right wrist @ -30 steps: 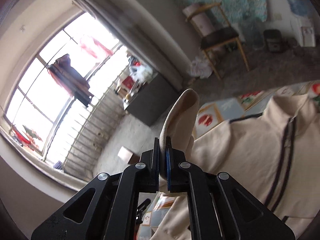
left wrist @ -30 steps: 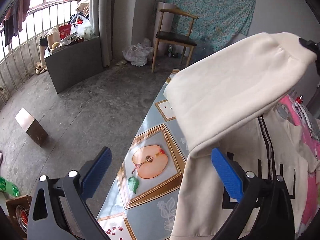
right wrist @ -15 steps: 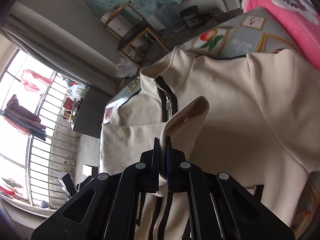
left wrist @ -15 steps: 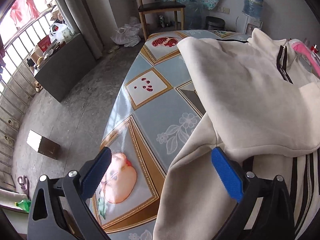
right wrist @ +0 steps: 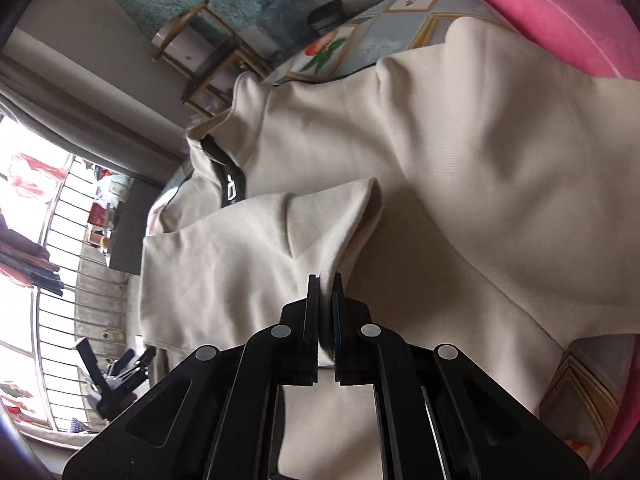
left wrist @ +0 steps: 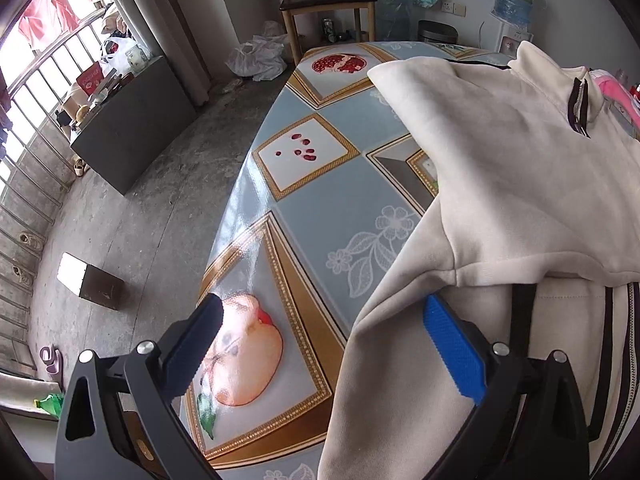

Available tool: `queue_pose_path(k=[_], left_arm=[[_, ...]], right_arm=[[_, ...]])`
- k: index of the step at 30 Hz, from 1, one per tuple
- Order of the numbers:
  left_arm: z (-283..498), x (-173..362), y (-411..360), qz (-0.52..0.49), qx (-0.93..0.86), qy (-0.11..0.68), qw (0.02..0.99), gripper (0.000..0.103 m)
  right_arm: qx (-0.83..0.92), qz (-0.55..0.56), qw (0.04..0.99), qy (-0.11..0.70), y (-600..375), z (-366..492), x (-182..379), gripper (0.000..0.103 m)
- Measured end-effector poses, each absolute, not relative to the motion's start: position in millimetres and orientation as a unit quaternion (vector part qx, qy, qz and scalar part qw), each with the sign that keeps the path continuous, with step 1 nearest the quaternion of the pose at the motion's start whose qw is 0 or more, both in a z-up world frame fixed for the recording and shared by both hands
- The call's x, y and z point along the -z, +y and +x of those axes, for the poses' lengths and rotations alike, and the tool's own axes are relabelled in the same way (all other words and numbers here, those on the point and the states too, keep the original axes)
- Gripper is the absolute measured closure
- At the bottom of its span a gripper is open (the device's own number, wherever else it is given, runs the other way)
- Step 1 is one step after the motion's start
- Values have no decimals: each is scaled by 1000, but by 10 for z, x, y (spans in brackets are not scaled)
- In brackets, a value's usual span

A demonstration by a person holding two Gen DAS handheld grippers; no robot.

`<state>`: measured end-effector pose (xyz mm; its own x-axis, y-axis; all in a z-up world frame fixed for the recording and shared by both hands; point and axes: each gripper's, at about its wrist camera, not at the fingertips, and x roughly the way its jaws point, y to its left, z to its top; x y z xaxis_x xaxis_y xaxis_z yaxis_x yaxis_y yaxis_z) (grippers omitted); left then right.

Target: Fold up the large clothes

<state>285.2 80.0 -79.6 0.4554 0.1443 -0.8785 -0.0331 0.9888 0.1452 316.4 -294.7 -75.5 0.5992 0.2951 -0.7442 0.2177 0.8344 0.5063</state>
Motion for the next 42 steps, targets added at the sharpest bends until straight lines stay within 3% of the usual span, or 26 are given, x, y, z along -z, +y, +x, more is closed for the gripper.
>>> queue_pose_path(k=[8,12,17,21,23,30,37,38,39,40,41,42], left_arm=[[2923,770,876,51,-66,513,854,5],[2923,774,901,47,-68,509,857,5],[2916,760,956,42,-67,502,861,5],[2894,825,1017,15,-61,511,857,5],[2889,846,1085,-13,-56,513,856,4],[2896,841,1099,-24,-61,517,854,4],[2875,870,1169,-52,-62,521,850,4],[2877,869,1177,-54,-62,520,850,4],[2877,872,1179,-56,-62,520,850,4],[2875,875,1184,-59,-61,520,850,4],[2872,879,1188,-61,-60,520,850,4],[2868,883,1195,-64,-59,519,850,4]], right_arm=[[17,267,844,465,-3080,2952,978,96],[66,183,870,454,-2944,2863,780,93],[110,92,904,402,-2690,2755,272,67],[-8,50,914,402,-1964,3111,-62,50],[-80,25,902,423,-1430,3427,-119,47],[-178,-37,839,512,225,4560,143,47],[-115,-139,803,568,1032,5105,624,50],[-97,-158,801,569,1053,5152,692,53],[-81,-172,798,572,1067,5196,749,64],[-70,-181,794,576,1037,5218,800,83],[-69,-177,792,580,1008,5230,820,95],[-74,-167,796,577,968,5229,808,95]])
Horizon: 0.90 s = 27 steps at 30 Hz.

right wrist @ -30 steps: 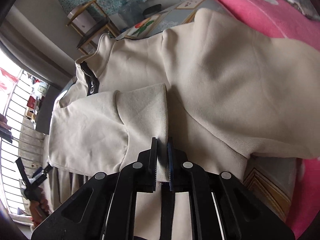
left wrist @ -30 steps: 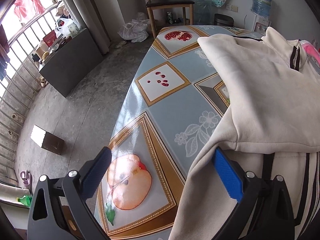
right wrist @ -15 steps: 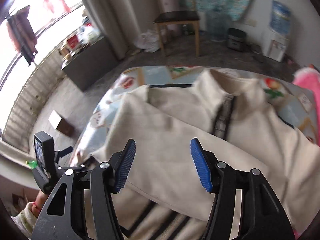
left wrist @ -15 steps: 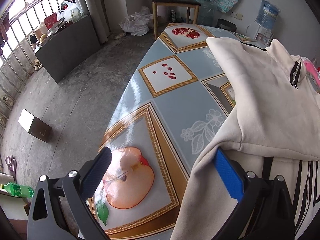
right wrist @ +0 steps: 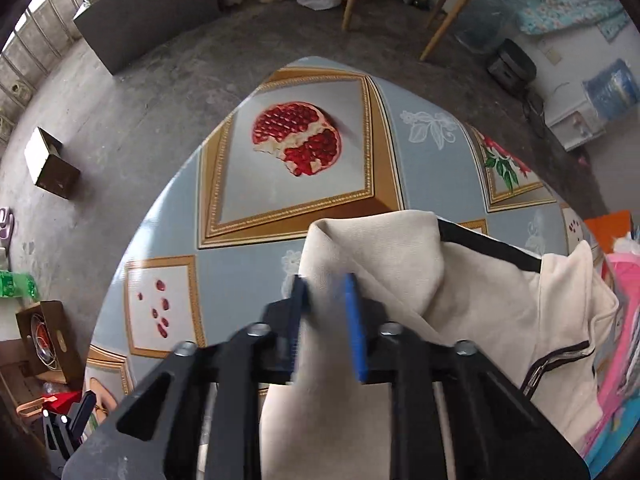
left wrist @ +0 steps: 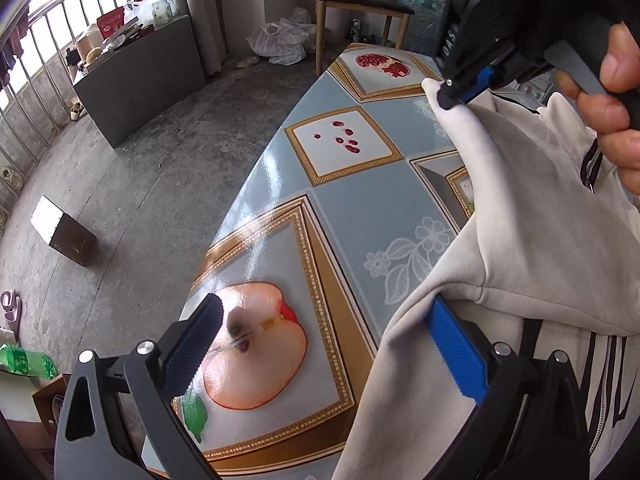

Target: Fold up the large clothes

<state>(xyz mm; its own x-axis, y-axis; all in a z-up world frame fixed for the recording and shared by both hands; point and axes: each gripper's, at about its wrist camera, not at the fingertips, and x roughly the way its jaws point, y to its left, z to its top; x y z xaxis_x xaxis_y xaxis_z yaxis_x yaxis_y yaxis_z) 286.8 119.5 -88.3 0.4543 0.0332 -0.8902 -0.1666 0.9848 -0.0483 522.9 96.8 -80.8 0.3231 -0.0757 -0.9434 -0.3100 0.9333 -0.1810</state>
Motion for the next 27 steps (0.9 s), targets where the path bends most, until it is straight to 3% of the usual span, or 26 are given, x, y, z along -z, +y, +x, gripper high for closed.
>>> queue_pose_path(k=[5,10,13,14,16,22,27], left_arm=[[2849,906,1242,-78,-53,518,850,4],[2835,907,1250,-84,-56,518,849,4],[2816,888,1267,-86,-54,520,848,4],[2800,865,1280,-86,-53,519,849,4],[2751,768,1309,-84,-54,506,857,4],[2663,258,1230,-89,2,446,891,4],[2823,117,761,-48,51,436,897,4]], right_arm=[[-92,-118,833,533,807,5113,600,98],[-103,-84,839,527,762,5157,740,98],[-129,-32,835,534,610,5177,701,82],[-140,-8,834,533,543,5130,604,68],[-166,43,842,511,288,4976,361,51],[-171,83,869,457,-848,3990,-225,42],[-73,68,891,442,-1992,3082,-164,42]])
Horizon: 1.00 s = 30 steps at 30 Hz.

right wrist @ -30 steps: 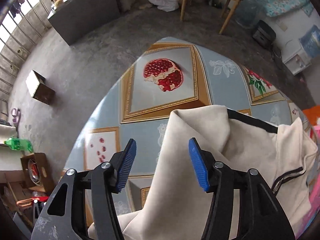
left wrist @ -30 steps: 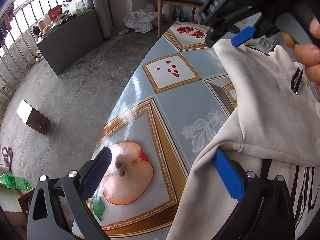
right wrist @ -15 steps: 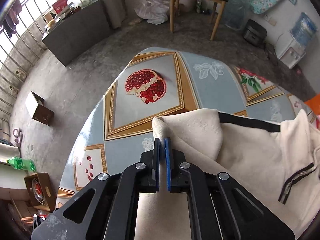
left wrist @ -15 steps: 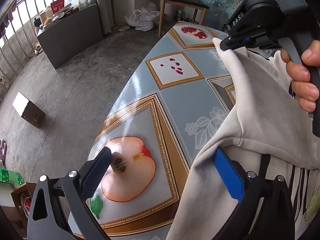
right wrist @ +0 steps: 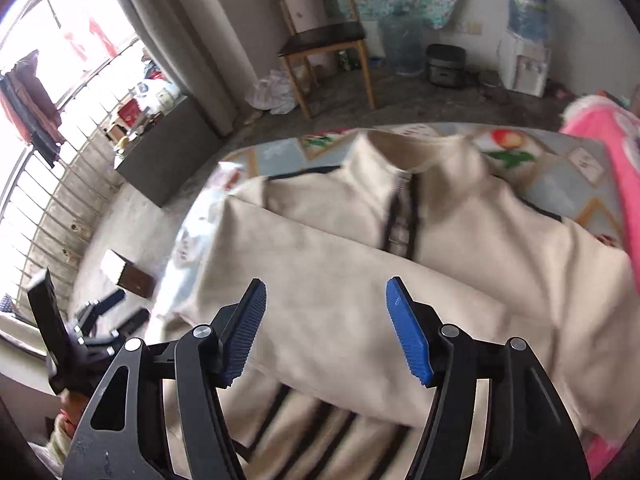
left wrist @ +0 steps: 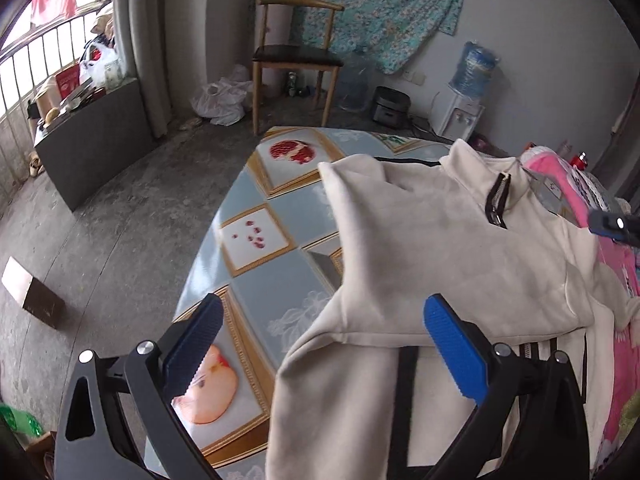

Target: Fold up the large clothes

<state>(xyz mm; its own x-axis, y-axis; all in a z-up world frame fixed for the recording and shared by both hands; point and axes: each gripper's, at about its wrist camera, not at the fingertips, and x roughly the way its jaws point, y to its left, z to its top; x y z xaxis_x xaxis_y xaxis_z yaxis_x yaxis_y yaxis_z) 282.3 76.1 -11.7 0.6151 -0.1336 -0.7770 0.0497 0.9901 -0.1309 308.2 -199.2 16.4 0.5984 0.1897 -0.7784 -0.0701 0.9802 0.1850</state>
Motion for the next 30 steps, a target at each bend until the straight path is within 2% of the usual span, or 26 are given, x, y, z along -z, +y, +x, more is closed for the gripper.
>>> queue_pose_path(k=[6,8,15,18,20,27,29,30], left_arm=[[3194,304,222,-32,87,467,879,4],[3279,404,70,-14,86,475,876,4],[3300,726,-69,19,72,488,870,4],[3280,755,-104,35,67,483,872,4],[3265,776,-144,53,60,482,873,4],[3240,829,-145,60,50,467,881,4],[3250,817,-142,59,51,469,880,4],[3252,813,-140,57,51,470,880,4]], right_arm=[[-7,129,873,470,-2895,2502,347,53],[5,168,865,474,-3131,2534,576,60],[11,218,847,484,-3399,2661,927,70],[13,207,849,486,-3389,2678,967,79],[15,202,851,484,-3410,2668,953,99],[24,208,869,448,-3561,2671,719,99],[13,212,866,453,-3553,2711,739,92],[10,211,864,458,-3532,2739,757,84]])
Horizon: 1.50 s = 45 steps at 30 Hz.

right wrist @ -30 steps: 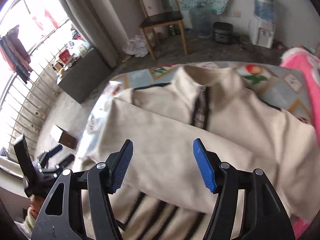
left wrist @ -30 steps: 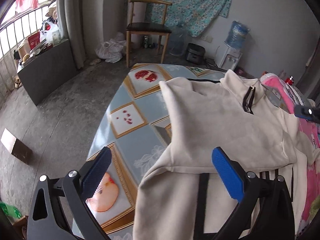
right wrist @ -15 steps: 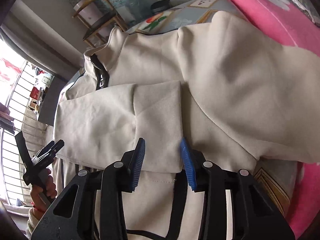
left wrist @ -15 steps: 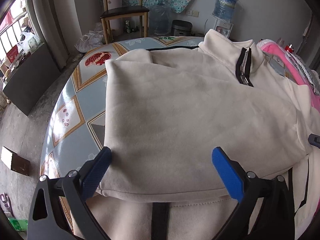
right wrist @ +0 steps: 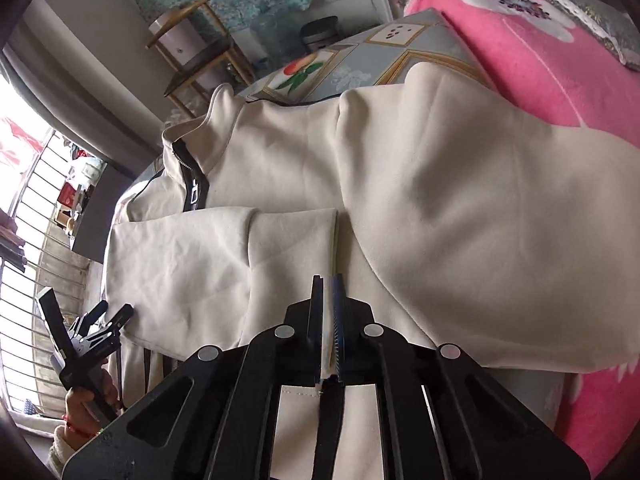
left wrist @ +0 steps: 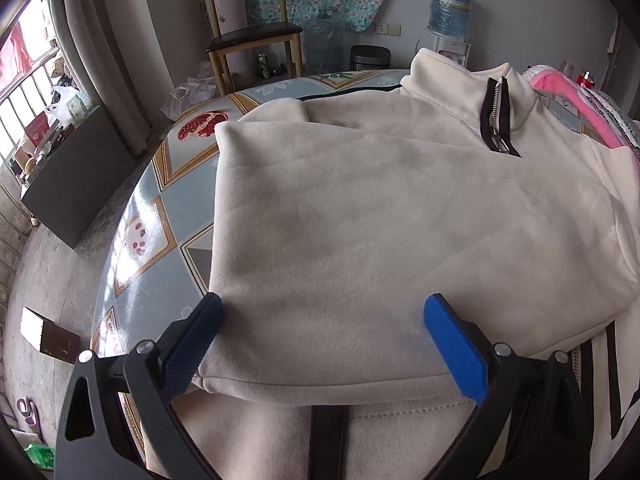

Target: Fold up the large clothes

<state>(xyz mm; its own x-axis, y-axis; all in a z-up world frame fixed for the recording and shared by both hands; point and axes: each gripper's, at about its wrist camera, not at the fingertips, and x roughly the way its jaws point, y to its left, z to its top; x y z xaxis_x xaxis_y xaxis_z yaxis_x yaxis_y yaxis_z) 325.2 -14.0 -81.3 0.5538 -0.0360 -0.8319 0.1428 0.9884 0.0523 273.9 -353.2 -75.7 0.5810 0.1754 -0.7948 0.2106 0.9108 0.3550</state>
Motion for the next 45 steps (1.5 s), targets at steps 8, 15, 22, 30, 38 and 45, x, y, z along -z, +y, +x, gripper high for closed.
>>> queue_pose_path(k=[8,15,22,30,38,45], left_arm=[[3208,685,-99,37,69,460,885,4],[3295,582,-130,31,70,452,889,4],[3329,782,-198,58,57,480,874,4],[3327,812,-195,65,58,485,870,4],[3358,808,-213,64,56,496,864,4],[3375,809,-218,60,47,499,863,4]], right_arm=[[21,161,853,496,-3302,2921,941,86],[27,140,882,450,-3307,2817,615,98],[78,118,875,463,-3324,2791,819,90],[55,71,877,472,-3153,2676,879,69],[151,289,884,335,-4710,1303,218,50],[198,612,741,193,-5993,128,820,46]])
